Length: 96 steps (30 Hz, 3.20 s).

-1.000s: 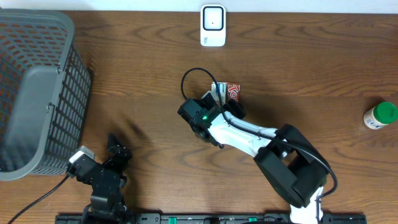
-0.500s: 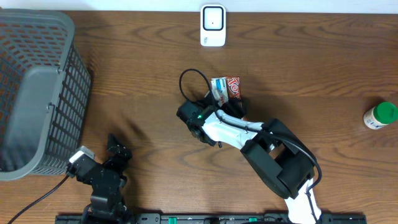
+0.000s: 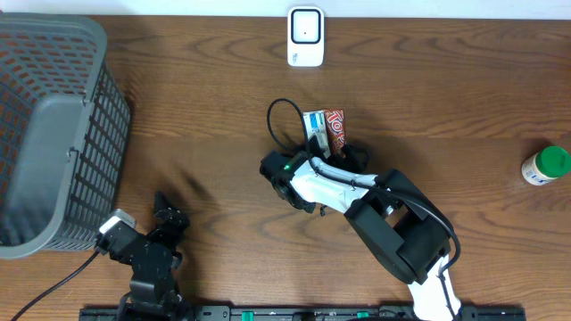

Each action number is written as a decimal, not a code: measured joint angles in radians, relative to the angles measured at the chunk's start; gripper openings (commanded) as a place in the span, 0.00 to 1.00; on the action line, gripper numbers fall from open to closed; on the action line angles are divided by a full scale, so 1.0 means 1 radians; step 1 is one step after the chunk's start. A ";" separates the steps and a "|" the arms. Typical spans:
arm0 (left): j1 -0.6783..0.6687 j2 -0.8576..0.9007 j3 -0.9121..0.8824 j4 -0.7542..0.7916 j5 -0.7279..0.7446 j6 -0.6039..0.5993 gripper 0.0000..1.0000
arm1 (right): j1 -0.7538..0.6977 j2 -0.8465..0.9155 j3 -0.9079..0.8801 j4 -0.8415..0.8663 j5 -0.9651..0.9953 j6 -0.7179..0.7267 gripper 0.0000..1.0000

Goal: Scan the item barcode

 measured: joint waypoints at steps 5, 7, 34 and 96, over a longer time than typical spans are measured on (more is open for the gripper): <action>0.000 0.000 0.000 0.000 0.000 0.000 0.93 | -0.003 0.000 0.000 -0.003 -0.009 0.015 0.93; 0.000 0.000 0.000 0.000 0.000 0.000 0.93 | -0.003 0.000 0.000 0.006 -0.012 0.012 0.92; 0.000 0.000 0.000 0.000 0.000 0.000 0.93 | -0.167 -0.014 -0.007 0.167 -0.229 -0.193 0.01; 0.000 0.000 0.000 0.000 0.000 0.000 0.93 | -0.803 -0.470 -0.106 -0.157 -1.297 -0.174 0.39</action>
